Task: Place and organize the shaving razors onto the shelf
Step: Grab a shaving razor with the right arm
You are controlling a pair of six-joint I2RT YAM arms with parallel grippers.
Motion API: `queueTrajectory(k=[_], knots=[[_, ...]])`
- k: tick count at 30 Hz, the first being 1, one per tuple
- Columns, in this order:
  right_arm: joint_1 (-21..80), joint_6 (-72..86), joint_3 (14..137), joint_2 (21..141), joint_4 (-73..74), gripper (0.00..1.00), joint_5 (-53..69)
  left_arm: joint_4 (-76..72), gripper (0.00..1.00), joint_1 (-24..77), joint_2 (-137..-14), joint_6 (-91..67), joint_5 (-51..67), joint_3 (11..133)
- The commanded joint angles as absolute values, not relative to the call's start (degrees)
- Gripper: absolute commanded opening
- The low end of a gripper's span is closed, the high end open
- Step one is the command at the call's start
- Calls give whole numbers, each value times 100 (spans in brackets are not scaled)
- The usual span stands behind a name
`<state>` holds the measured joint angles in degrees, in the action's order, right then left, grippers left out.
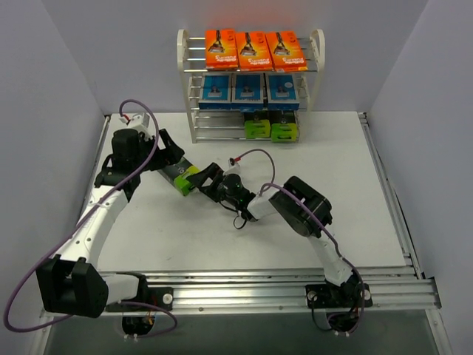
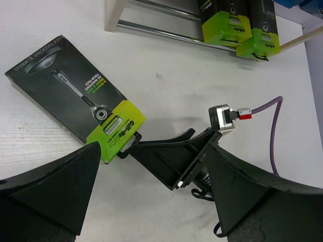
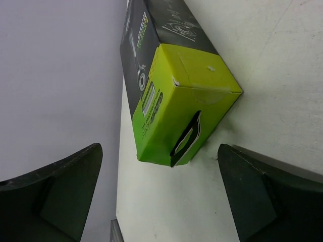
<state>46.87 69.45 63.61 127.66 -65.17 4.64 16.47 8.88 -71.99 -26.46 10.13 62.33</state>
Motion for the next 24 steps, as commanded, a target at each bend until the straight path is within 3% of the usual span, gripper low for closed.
queueTrajectory(k=[1, 5, 10, 17, 24], knots=[[4711, 7154, 6574, 12981, -6170, 93, 246, 1521, 94, 800, -7058, -2654, 1090, 6442], [4702, 7277, 6793, 13087, -6073, 88, 211, 1512, 94, 756, -7075, -2663, 1090, 6434], [4685, 7453, 6882, 13350, -6319, 67, 325, 1477, 94, 677, -7119, -2707, 1204, 6425], [4702, 7506, 6803, 13430, -6442, 57, 264, 1406, 94, 633, -7119, -2716, 1318, 6398], [4658, 7594, 6495, 13324, -6750, 31, 264, 1415, 94, 633, -7093, -2681, 1301, 6390]])
